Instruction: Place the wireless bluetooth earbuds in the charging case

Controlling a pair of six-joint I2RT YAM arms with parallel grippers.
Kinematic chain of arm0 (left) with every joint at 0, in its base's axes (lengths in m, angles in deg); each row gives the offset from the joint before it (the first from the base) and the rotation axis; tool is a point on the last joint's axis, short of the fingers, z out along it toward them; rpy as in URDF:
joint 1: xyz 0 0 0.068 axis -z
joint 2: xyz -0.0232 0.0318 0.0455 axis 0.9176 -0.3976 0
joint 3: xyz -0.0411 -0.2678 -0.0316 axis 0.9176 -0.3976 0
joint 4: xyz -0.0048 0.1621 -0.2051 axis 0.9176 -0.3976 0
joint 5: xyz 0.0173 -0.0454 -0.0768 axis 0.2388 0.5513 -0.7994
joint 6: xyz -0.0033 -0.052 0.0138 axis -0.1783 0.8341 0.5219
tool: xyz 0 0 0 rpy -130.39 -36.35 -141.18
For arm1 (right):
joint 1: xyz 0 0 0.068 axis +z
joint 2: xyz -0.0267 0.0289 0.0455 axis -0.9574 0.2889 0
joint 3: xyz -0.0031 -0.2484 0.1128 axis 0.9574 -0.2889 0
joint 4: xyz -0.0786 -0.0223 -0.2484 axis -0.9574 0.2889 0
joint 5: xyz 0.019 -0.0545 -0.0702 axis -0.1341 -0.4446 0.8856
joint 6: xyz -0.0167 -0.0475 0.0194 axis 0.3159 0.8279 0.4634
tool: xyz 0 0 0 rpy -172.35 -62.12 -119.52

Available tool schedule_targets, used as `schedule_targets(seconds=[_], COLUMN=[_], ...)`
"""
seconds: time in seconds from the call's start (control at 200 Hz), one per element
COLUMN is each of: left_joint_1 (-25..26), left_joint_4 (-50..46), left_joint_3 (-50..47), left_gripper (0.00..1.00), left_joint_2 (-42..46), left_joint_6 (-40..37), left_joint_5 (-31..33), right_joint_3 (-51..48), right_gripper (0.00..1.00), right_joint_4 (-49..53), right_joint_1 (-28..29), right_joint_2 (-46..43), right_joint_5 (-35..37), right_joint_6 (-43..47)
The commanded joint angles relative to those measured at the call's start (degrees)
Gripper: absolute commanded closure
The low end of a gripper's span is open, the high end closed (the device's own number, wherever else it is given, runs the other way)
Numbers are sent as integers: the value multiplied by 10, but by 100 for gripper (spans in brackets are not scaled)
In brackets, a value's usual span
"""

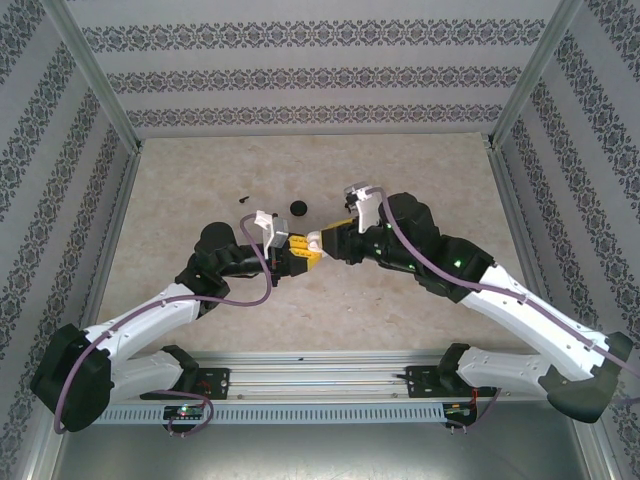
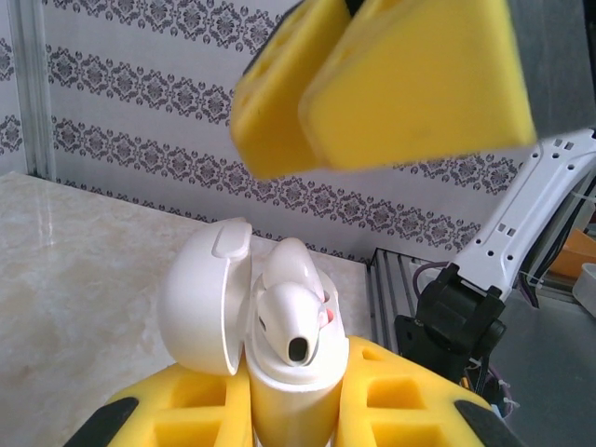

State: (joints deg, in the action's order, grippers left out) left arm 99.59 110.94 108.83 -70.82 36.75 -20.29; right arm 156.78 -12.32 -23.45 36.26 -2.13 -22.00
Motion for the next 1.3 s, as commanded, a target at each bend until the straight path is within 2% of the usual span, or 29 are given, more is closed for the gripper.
schedule_targets(seconds=[0.0, 0.115, 0.205, 0.39, 0.684, 0.894, 1.024, 1.109, 1.204, 1.299], left_joint_1=[4, 4, 3, 4, 3, -8, -19, -32, -62, -118], left_joint_4=[17, 3, -7, -24, -70, -21, 6, 5, -27, -86], left_joint_3=[20, 25, 30, 41, 64, 56, 52, 50, 44, 41], left_gripper=[87, 87, 87, 88, 88, 87, 87, 87, 87, 90], left_joint_2=[16, 19, 20, 18, 12, -11, -25, -30, -33, -45], left_joint_6=[-19, -29, -34, -44, -32, 55, 106, 136, 159, 186], left_joint_5=[-25, -36, -45, -61, -35, -14, -7, 8, 42, 68], right_joint_3=[24, 32, 38, 42, 3, -27, -41, -44, -52, -65], right_gripper=[66, 64, 64, 86, 95, 94, 93, 86, 83, 82], right_joint_4=[29, 46, 58, 47, -21, 15, 34, 47, 67, 85], right_joint_1=[-2, -24, -55, -93, -91, -80, -80, -81, -90, -108], right_joint_2=[-14, -5, 13, 59, 63, 10, -22, -39, -56, -61], right_joint_5=[46, 45, 1, -129, -259, -223, -169, -119, -51, -23], right_joint_6=[-20, -42, -66, -92, -122, -98, -88, -83, -89, -96])
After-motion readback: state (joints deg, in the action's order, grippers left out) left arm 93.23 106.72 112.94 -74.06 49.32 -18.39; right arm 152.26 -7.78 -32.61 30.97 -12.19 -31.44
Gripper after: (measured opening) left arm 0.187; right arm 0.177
